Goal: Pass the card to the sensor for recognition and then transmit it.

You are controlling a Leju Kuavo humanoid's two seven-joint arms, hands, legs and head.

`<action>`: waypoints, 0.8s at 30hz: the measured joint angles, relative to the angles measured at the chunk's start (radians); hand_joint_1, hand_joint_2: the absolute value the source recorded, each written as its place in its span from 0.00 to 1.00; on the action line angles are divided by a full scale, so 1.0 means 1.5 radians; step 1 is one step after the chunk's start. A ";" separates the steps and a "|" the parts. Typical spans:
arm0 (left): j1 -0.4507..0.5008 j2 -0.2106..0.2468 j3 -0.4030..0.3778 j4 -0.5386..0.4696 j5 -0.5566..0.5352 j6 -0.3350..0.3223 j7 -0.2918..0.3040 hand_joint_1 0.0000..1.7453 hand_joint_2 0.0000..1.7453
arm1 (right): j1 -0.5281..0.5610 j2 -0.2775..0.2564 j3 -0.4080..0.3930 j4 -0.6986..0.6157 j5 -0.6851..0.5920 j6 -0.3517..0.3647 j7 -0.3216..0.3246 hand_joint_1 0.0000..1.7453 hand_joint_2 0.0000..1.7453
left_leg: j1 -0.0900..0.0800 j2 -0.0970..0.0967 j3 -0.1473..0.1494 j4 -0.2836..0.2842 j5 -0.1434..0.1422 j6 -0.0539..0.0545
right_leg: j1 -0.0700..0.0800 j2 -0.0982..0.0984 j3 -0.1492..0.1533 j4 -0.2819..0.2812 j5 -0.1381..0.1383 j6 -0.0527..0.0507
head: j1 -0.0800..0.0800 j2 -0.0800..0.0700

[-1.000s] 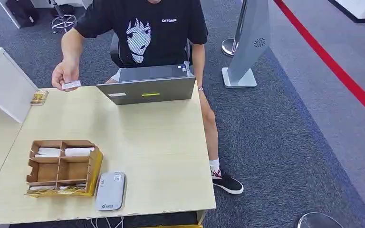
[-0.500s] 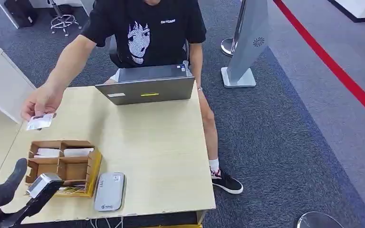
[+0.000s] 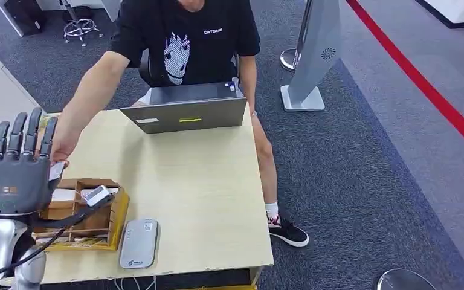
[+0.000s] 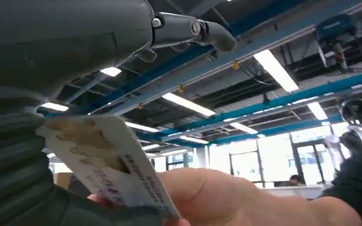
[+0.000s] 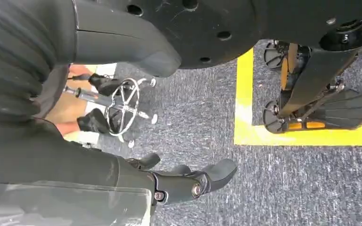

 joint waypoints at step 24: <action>-0.003 0.056 -0.053 0.037 0.029 0.027 0.010 1.00 1.00 | 0.000 -0.004 0.027 0.001 -0.012 -0.007 0.004 0.00 1.00 | 0.000 0.001 -0.002 0.000 0.000 0.000 | 0.000 0.001 -0.002 0.000 0.000 0.000 | 0.000 0.000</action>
